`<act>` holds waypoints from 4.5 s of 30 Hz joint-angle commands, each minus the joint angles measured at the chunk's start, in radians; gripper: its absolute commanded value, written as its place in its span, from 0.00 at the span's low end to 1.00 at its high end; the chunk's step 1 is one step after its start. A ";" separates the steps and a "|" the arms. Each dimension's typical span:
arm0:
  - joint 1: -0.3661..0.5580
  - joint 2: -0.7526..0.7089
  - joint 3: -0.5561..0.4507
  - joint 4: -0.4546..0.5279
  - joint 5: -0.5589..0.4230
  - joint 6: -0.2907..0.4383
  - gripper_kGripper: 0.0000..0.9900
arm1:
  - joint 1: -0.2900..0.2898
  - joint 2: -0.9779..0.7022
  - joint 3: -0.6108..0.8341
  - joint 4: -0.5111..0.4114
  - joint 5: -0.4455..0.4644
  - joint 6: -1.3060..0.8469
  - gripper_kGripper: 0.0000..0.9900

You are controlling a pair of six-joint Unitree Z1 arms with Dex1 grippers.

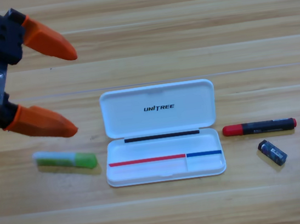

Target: Clean up eraser and pencils

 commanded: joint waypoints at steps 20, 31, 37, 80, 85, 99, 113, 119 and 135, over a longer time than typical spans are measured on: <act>0.008 0.060 -0.032 0.085 0.260 0.223 1.00 | 0.034 0.083 0.034 0.019 -0.014 0.053 1.00; 0.374 0.290 -0.149 0.177 0.357 0.663 1.00 | 0.054 0.548 -0.093 0.054 -0.296 0.150 0.95; 0.390 0.423 -0.230 0.280 0.360 0.649 1.00 | 0.082 0.708 -0.153 0.055 -0.313 0.191 0.90; 0.287 0.570 -0.272 0.343 0.206 0.418 1.00 | 0.040 0.783 -0.273 0.190 -0.359 0.110 0.00; 0.287 0.603 -0.236 0.281 0.212 0.401 1.00 | 0.114 0.700 -0.382 0.313 -0.350 -0.086 0.00; 0.225 0.673 -0.129 0.110 0.268 0.315 1.00 | 0.223 0.898 -0.638 0.397 -0.295 -0.303 0.00; 0.169 0.686 -0.011 -0.012 0.291 0.273 1.00 | 0.238 1.076 -0.765 0.397 -0.298 -0.307 0.00; 0.159 0.684 0.038 -0.067 0.314 0.270 1.00 | 0.233 1.108 -0.784 0.397 -0.310 -0.307 0.00; 0.159 0.646 0.150 -0.202 0.361 0.270 0.76 | 0.201 1.083 -0.765 0.396 -0.324 -0.304 0.92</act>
